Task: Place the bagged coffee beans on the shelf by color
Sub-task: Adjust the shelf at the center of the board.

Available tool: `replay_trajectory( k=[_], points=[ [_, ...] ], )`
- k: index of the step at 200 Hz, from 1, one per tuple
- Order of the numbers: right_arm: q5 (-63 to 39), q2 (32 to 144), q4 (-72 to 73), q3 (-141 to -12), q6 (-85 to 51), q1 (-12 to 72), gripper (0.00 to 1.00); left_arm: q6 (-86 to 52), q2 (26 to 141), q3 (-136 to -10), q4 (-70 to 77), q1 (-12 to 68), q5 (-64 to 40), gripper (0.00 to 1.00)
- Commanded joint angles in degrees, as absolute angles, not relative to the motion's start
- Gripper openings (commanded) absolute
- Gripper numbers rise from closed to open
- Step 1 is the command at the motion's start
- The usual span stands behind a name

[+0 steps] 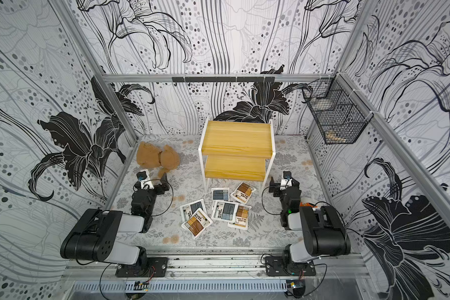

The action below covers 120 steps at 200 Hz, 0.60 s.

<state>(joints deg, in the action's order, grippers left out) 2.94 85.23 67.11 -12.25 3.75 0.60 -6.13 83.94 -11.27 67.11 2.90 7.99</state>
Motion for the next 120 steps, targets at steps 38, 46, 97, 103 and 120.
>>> replay_trajectory(
  k=[38, 46, 97, 103, 120],
  points=[
    [1.28, 85.96, 66.36, -13.63, 3.74, -0.19, 0.96, -5.71, 84.44, -12.09, 69.76, 3.25, 9.4, 0.97],
    [1.31, 85.91, 66.35, -13.62, 3.78, -0.26, 0.97, -5.71, 84.43, -12.08, 69.76, 3.23, 9.41, 0.97],
    [1.27, 85.91, 66.27, -13.66, 3.72, -0.26, 0.97, -5.73, 84.37, -12.11, 69.87, 3.21, 9.32, 0.97],
    [1.23, 85.93, 66.25, -13.67, 3.73, -0.26, 0.96, -5.65, 84.44, -12.11, 69.7, 3.25, 9.46, 0.97],
    [1.23, 85.92, 66.34, -13.62, 3.74, -0.26, 0.96, -5.54, 84.37, -12.13, 69.7, 3.25, 9.31, 0.97]
  ],
)
